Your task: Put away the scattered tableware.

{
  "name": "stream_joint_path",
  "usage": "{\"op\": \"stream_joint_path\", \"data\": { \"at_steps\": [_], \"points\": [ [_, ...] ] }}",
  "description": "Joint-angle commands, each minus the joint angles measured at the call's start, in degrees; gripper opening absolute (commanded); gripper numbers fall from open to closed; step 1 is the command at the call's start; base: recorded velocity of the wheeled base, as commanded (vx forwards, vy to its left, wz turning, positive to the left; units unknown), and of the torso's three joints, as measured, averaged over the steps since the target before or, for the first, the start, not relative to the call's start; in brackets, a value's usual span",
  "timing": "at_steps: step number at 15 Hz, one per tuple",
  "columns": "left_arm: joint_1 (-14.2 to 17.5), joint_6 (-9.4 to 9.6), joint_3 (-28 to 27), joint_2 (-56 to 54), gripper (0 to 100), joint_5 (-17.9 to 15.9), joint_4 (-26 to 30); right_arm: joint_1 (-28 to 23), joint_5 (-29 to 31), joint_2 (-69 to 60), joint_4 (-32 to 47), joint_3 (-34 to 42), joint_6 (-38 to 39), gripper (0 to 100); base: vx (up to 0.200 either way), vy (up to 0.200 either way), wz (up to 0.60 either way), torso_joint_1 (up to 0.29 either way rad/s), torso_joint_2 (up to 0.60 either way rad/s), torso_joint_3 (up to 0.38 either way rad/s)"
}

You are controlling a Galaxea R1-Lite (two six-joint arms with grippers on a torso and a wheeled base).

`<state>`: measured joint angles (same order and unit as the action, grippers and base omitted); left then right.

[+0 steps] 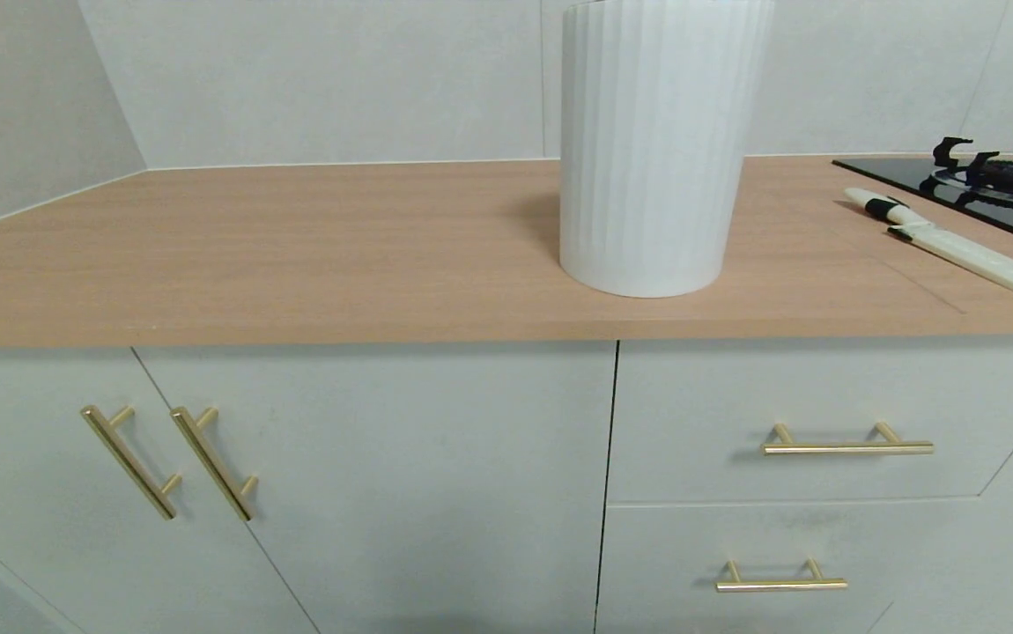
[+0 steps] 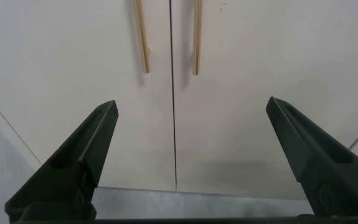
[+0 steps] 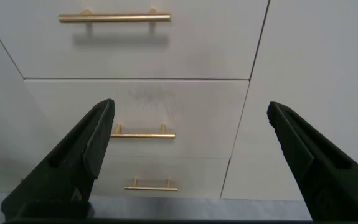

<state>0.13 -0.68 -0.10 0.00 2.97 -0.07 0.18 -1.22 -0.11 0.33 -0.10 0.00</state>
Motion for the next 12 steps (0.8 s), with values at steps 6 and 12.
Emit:
{"op": "stream_joint_path", "data": {
  "at_steps": [6, 12],
  "points": [
    [0.0, -0.11, 0.0, 0.0, 100, 0.0, 0.0, 0.0, 0.0, 0.1, 0.0, 0.0, 0.0, 100, 0.000, -0.167, 0.00, 0.003, 0.00, 0.001],
    [0.0, -0.11, 0.0, 0.0, 100, 0.0, 0.0, 0.0, 0.0, 0.1, 0.0, 0.0, -0.1, 100, 0.000, 0.000, 0.00, 0.000, 0.00, 0.000]
  ]
}}
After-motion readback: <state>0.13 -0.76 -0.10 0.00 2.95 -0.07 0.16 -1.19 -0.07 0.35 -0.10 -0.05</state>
